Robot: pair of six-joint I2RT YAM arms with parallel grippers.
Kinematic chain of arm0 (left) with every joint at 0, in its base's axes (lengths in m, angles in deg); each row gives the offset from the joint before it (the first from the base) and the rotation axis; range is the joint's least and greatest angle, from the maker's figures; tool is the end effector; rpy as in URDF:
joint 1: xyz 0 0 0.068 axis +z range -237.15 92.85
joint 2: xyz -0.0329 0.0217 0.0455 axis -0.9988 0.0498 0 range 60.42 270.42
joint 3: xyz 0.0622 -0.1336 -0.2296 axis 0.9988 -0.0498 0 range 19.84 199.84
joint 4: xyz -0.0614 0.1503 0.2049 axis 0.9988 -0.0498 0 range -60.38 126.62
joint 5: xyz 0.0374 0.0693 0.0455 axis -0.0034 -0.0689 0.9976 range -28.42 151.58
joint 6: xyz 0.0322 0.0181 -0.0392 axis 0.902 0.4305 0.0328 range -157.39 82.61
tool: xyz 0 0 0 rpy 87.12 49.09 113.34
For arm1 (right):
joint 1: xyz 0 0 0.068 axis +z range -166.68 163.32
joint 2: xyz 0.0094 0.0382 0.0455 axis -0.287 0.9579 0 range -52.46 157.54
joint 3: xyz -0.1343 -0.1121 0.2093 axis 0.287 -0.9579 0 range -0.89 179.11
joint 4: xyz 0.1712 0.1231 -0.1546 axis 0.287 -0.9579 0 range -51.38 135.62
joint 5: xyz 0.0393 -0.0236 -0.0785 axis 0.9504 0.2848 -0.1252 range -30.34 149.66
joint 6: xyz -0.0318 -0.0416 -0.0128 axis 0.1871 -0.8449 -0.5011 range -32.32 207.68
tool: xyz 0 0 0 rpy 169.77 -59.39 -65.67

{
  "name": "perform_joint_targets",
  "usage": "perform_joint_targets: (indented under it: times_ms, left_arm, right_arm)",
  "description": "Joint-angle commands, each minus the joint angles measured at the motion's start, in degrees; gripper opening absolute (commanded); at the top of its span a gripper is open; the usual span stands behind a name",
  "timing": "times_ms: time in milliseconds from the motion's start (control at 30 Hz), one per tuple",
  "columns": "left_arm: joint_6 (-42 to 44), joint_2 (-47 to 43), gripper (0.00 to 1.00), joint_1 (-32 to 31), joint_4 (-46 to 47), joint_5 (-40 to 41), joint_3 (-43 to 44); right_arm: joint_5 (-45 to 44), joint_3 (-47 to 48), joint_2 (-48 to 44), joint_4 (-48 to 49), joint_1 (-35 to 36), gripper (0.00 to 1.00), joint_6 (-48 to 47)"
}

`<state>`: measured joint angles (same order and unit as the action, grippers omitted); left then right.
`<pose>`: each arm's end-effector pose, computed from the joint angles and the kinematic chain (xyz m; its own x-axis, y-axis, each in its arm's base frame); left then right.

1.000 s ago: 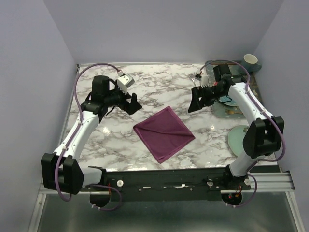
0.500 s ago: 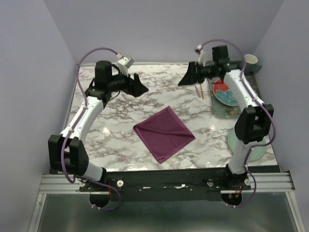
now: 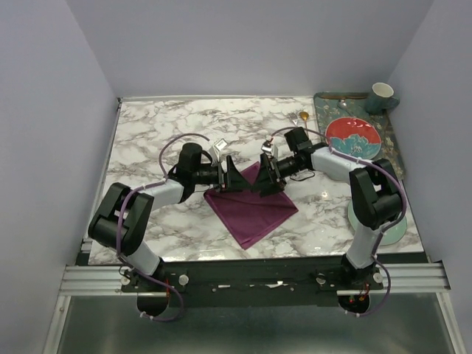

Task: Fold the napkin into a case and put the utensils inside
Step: Smooth out the upper triangle-folded napkin at the center of the board.

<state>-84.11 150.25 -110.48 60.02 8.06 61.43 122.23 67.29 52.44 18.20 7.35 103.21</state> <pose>0.2766 -0.1504 0.1947 -0.9236 -0.0730 -0.3763 0.3399 0.2975 -0.8922 0.3155 0.1752 0.1889 -0.9368 -0.2827 -0.2063 -0.3013 0.3517 0.8863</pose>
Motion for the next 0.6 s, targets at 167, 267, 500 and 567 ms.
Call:
perform_joint_targets:
  times_ms: [167, 267, 500, 567]
  left_arm:
    - [-6.9, 8.4, 0.99, -0.7, 10.3, 2.0, -0.3]
    - [-6.4, 9.6, 0.99, -0.7, 10.4, 2.5, -0.4]
    - [-5.0, 13.4, 0.99, 0.3, 10.0, 2.7, 0.3]
    - [-4.8, 14.2, 0.99, 1.4, 9.8, 2.8, 0.3]
  right_arm:
    - [4.9, -3.9, 4.5, 5.2, 0.2, 1.0, 0.2]
    - [4.9, -5.7, 4.1, 5.2, 0.3, 1.0, -0.1]
    - [4.1, -4.8, 7.8, 5.1, -0.1, 1.0, -1.0]
    - [4.0, -4.6, 8.7, 5.1, -0.6, 1.0, -1.1]
